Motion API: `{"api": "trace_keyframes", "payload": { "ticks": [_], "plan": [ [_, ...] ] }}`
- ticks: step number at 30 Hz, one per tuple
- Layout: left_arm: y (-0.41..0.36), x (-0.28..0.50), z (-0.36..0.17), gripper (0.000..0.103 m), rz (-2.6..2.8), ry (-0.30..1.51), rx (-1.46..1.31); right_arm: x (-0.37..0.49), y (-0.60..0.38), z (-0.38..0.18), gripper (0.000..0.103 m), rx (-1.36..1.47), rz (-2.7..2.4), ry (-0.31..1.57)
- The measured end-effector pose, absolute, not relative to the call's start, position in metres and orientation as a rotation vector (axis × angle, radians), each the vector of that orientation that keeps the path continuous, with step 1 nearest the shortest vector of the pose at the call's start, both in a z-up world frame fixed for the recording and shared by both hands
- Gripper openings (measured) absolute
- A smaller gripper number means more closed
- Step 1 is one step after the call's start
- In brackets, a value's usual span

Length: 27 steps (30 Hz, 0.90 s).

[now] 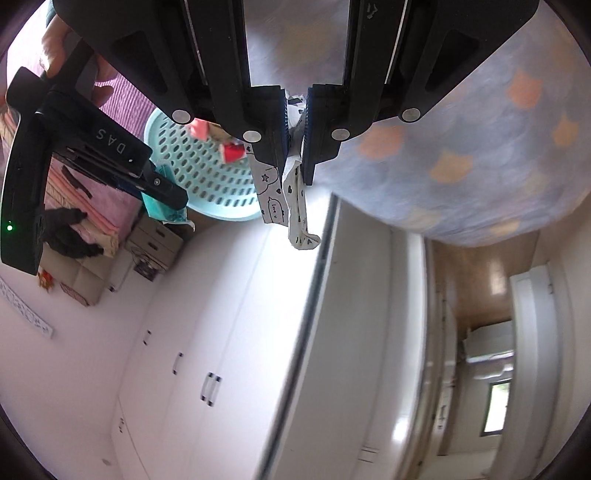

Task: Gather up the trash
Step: 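Carry the paper and green packet over the basket and open both tools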

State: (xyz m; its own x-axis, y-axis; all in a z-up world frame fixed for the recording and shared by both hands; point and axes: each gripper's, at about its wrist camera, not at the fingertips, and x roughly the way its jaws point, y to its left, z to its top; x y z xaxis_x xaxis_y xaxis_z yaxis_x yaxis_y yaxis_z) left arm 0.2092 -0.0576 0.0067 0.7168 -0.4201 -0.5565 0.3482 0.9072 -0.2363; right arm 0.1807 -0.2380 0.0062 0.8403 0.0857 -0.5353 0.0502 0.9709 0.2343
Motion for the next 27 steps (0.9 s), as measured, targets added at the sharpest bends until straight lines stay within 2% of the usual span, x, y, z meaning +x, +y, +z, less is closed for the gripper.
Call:
{"api": "trace_keyframes", "payload": {
  "ticks": [10, 15, 16, 17, 19, 22, 27],
  "plan": [
    [-0.169, 0.254, -0.036, 0.005, -0.537, 0.742, -0.035, 0.218, -0.327, -0.046, 0.035, 0.409, -0.129, 0.696],
    [-0.188, 0.276, -0.051, 0.007, -0.559, 0.794, -0.007, 0.218, -0.344, -0.066, 0.040, 0.447, -0.145, 0.737],
    [-0.190, 0.277, -0.052, 0.015, -0.561, 0.793, 0.005, 0.219, -0.347, -0.069, 0.041, 0.457, -0.147, 0.740],
    [-0.194, 0.279, -0.052, 0.036, -0.546, 0.792, 0.020, 0.219, -0.350, -0.070, 0.043, 0.466, -0.149, 0.742],
    [-0.191, 0.277, -0.052, 0.057, -0.522, 0.771, 0.031, 0.216, -0.348, -0.070, 0.046, 0.471, -0.141, 0.738],
    [-0.187, 0.272, -0.049, 0.059, -0.544, 0.786, 0.009, 0.213, -0.348, -0.068, 0.046, 0.449, -0.134, 0.731],
    [-0.176, 0.250, -0.034, 0.070, -0.534, 0.720, 0.006, 0.201, -0.327, -0.052, 0.046, 0.414, -0.096, 0.706]
  ]
}}
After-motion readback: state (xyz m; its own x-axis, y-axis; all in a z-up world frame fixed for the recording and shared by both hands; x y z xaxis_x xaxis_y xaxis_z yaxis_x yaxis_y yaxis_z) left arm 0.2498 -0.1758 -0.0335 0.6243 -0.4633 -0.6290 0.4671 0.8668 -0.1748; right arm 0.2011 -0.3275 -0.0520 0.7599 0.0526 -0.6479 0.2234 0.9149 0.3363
